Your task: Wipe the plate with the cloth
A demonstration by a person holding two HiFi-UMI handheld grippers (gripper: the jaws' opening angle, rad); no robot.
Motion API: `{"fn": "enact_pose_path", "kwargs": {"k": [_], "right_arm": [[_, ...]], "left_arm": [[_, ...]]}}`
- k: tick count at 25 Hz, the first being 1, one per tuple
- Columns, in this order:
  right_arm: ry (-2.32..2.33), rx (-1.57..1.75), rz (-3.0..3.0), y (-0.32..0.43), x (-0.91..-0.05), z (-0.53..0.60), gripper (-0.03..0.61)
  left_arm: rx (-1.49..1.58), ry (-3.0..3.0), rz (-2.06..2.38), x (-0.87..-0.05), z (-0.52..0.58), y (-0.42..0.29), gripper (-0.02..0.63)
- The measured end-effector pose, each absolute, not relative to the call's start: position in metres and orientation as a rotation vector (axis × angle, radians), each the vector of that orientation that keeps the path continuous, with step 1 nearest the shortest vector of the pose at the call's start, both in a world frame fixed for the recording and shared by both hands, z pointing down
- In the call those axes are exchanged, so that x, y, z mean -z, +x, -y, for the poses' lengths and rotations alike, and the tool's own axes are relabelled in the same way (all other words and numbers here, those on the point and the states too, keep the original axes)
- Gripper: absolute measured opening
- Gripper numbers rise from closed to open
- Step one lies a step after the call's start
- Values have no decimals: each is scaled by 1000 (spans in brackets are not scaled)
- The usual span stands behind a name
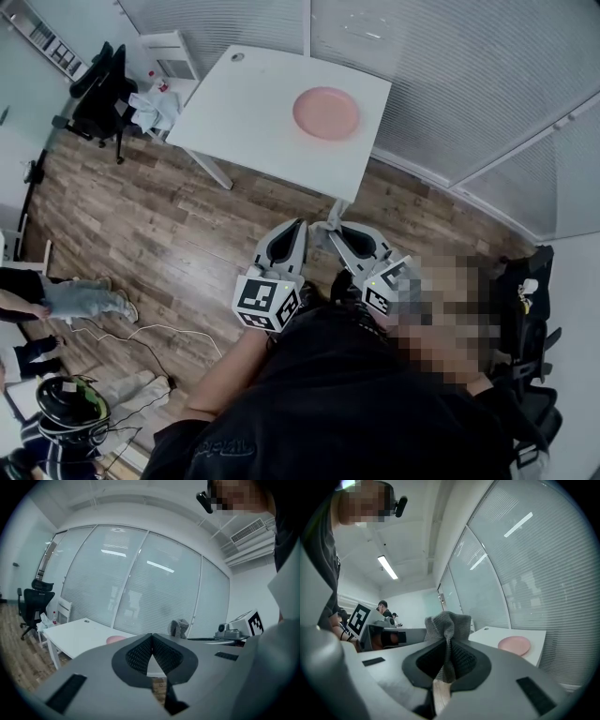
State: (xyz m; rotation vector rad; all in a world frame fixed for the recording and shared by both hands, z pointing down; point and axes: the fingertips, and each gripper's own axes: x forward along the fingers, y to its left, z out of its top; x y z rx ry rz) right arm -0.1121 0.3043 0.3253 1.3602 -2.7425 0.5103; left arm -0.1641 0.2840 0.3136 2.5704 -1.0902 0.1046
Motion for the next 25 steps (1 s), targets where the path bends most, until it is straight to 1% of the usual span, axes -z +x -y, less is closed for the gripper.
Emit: {"fn": "enact_pose_path", "kwargs": {"k": [6, 12, 17, 25], "right_arm": [[1329, -494, 2757, -111, -323, -290, 37], [1311, -486, 2768, -88, -319, -266, 37], [1309, -477, 2786, -51, -317, -241, 37], [1267, -422, 2821, 24, -310, -194, 37]], "left_arm": [[-92, 2547, 1123, -313, -270, -167, 17], [-93, 2550, 1128, -310, -248, -142, 16], [-107, 2546, 1139, -311, -225, -107, 17], [-71, 2536, 1192, -309, -180, -33, 17]]}}
